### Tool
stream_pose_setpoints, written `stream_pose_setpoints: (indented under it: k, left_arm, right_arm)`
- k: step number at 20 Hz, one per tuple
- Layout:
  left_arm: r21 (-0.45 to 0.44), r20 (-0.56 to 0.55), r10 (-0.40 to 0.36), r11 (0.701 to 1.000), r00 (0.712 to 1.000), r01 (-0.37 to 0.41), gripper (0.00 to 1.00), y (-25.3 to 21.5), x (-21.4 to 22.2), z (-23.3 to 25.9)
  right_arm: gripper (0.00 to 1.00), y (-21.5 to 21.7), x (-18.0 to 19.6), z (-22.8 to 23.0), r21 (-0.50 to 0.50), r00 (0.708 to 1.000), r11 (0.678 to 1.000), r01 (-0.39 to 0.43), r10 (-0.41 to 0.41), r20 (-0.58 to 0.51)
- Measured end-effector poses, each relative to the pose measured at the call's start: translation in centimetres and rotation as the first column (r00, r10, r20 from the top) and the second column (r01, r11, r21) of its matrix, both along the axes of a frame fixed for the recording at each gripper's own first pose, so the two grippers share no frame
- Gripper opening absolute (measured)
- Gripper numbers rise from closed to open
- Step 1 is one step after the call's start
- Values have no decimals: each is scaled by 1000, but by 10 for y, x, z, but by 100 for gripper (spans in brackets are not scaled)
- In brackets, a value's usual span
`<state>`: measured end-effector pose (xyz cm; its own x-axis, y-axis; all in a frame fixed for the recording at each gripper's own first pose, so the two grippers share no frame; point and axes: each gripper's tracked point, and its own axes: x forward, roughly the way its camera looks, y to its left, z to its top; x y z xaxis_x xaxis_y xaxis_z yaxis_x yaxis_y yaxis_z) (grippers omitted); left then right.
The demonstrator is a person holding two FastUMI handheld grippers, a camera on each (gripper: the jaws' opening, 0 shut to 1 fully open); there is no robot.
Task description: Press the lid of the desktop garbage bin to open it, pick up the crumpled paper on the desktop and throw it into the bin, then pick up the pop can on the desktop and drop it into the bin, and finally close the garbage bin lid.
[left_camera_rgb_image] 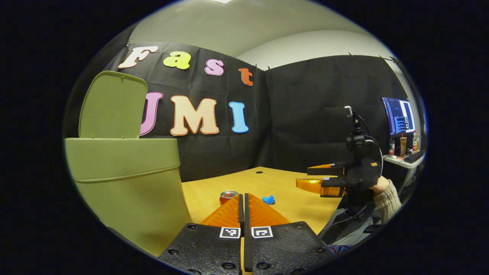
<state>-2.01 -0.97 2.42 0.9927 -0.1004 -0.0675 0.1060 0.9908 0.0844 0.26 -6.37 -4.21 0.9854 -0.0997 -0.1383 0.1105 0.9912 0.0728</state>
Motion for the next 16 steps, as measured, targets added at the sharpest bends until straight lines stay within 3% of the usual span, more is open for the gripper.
stream_pose_setpoints:
  k: [5,7,10,11,12,13,14,15,16]
  left_arm:
    - [-13,-52,-3,1000,999,2,0,1,0,-26]
    - [-8,-62,-12,1000,998,12,5,-1,1,-30]
    - [12,-94,-38,999,995,39,30,-9,1,-43]
    - [14,-98,-49,999,994,51,34,-12,1,-45]
    - [17,-104,-57,998,993,60,51,-14,1,-47]
    - [21,-126,-72,997,989,75,60,-17,1,-51]
    - [24,-144,-77,996,987,81,78,-19,0,-59]
    - [26,-148,-77,996,986,82,76,-19,0,-60]
    - [29,-155,-78,996,985,83,82,-18,0,-61]
  right_arm:
    - [98,-2,26,-16,26,996,998,-58,60,-68]
    - [98,-4,40,-19,32,990,995,-95,97,-104]
    - [98,-7,62,-31,49,975,989,-136,143,-171]
    - [99,-8,68,-37,66,967,987,-144,155,-204]
    - [99,-8,75,-42,81,959,984,-156,171,-226]
    - [99,-9,80,-47,98,950,982,-164,184,-252]
    - [99,-12,88,-54,112,939,980,-164,190,-287]
    - [99,-15,96,-64,117,926,979,-164,194,-324]
    - [99,-18,98,-73,112,912,981,-159,190,-363]
